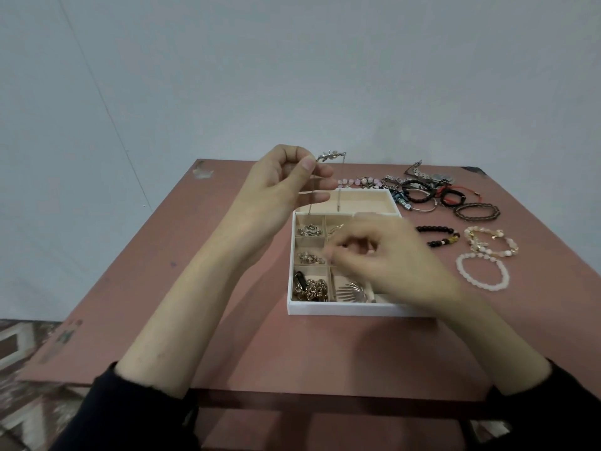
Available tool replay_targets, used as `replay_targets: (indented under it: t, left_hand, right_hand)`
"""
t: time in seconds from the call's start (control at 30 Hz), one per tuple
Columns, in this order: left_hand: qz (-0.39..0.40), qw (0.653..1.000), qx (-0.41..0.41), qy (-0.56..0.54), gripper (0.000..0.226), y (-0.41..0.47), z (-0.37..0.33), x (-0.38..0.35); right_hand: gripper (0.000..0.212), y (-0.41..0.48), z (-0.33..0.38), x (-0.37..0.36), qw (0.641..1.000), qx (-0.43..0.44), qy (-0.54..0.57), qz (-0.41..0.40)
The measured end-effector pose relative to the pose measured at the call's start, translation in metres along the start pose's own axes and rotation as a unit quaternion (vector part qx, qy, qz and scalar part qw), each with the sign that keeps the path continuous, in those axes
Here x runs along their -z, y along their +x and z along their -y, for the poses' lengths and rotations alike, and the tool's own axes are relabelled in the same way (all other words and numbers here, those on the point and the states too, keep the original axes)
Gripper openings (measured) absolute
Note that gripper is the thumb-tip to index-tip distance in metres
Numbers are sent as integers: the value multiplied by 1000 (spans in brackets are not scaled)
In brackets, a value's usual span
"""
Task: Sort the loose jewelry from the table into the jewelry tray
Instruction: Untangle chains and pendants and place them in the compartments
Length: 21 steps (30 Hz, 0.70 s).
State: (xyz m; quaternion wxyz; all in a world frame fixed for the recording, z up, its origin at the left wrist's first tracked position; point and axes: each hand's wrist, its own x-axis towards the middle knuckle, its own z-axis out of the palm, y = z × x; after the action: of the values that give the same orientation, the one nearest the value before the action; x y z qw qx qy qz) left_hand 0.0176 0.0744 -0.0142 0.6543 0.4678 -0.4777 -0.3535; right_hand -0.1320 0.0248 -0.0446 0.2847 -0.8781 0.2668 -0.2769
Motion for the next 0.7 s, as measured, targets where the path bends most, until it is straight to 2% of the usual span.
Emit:
replay_targets:
  t: [0.13,0.27,0.37,0.5,0.7]
  left_hand:
    - [13,1000,9,13,10,-8,-2,-1]
    - [25,1000,14,2,11,-17,-5,-6]
    - [25,999,23,11,10,-22,-5,-11]
    - [4,988,11,156,10,-24,0,-15]
    - [-7,995,29,95,13,-27,0,-21]
  right_hand:
    - [9,0,-21,22,975,-99,144,-139]
    - [9,0,-43,34,952,-134,184,-206]
    - [10,0,-50,35,939,-148,216,-224]
    - [12,0,-53,34,938,-143,219,-226]
    - [12,-1,-53,35,937,-147,214,-233]
